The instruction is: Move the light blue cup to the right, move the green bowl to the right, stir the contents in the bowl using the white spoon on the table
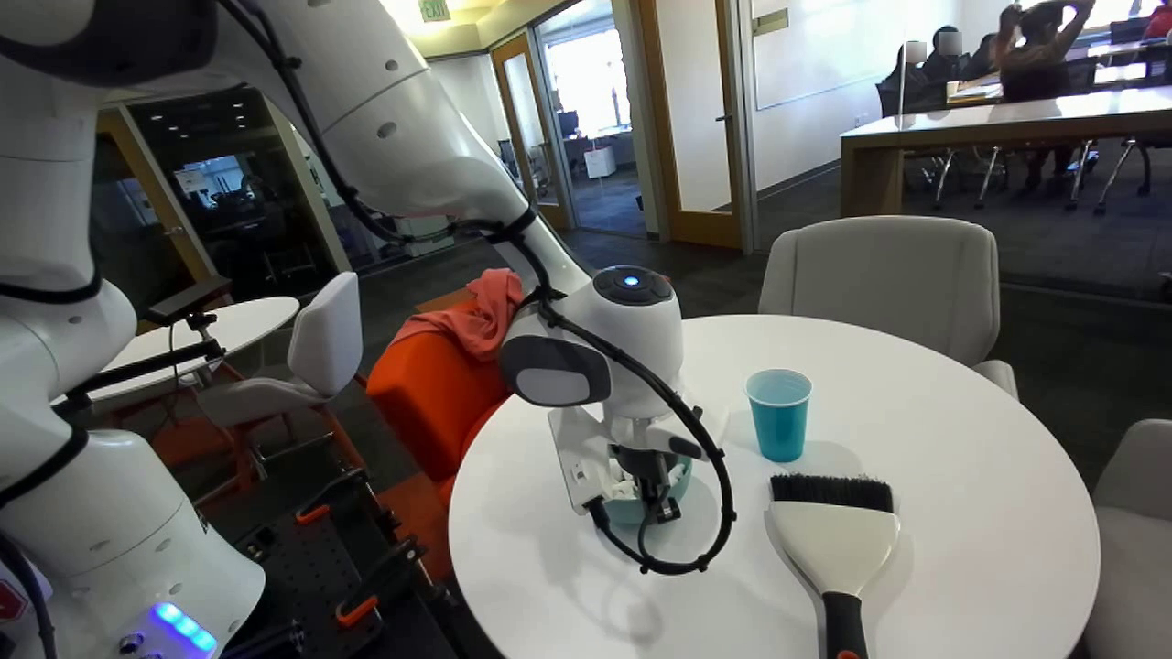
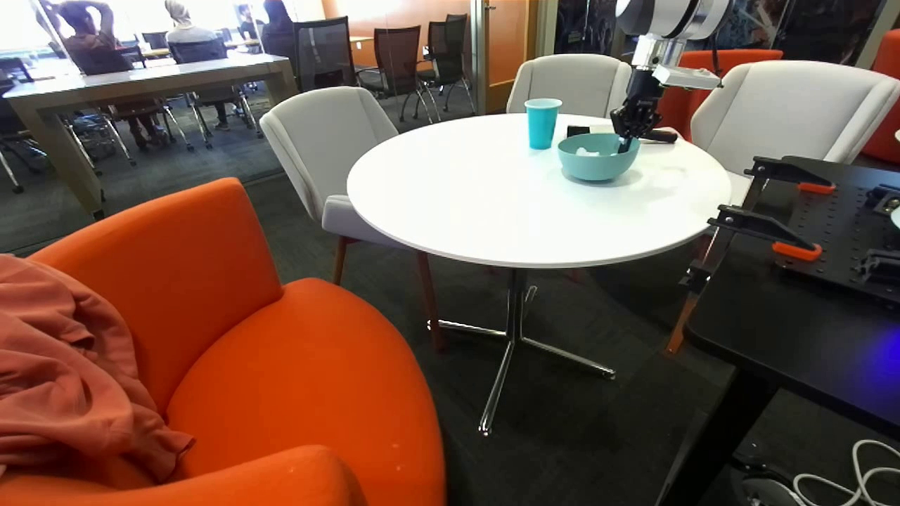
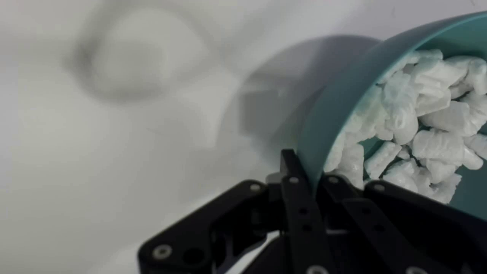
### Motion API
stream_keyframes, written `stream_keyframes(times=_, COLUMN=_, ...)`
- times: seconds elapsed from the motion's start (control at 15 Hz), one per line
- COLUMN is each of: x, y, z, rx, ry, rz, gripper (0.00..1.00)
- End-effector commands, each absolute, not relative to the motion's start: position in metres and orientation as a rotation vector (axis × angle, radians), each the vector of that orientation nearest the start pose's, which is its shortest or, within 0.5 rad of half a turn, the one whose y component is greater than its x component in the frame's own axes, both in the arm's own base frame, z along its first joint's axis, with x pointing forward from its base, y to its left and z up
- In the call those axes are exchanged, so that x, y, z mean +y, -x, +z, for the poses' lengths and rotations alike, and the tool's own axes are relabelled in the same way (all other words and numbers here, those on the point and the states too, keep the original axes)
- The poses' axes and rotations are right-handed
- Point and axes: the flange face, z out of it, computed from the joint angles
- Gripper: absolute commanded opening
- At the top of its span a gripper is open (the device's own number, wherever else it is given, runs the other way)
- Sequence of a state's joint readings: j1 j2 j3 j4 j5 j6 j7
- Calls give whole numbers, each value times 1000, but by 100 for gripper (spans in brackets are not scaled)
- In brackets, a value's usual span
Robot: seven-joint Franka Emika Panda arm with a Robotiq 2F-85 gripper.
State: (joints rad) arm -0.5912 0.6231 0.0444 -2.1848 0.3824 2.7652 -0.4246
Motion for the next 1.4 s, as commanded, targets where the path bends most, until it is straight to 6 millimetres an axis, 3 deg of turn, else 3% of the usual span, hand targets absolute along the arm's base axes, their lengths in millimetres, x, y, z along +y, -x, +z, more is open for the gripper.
stream_keyframes(times=0.0, x=-279, y=-436, z=102, rx=725, ry=2931, rz=-44, gripper=31)
stream_keyframes(times=0.07, x=-277, y=-433, z=104, rx=709, ry=2929, rz=-53, gripper=32)
stream_keyframes(times=0.27, x=-267, y=-428, z=121, rx=656, ry=2928, rz=-113, gripper=53)
stream_keyframes(times=0.67, x=-230, y=-421, z=190, rx=497, ry=3004, rz=-351, gripper=99)
stream_keyframes(times=0.8, x=-211, y=-424, z=214, rx=369, ry=3032, rz=-388, gripper=100)
stream_keyframes(times=0.93, x=-184, y=-441, z=231, rx=180, ry=3040, rz=-393, gripper=100)
stream_keyframes(times=1.33, x=-98, y=-499, z=234, rx=-305, ry=3110, rz=-345, gripper=100)
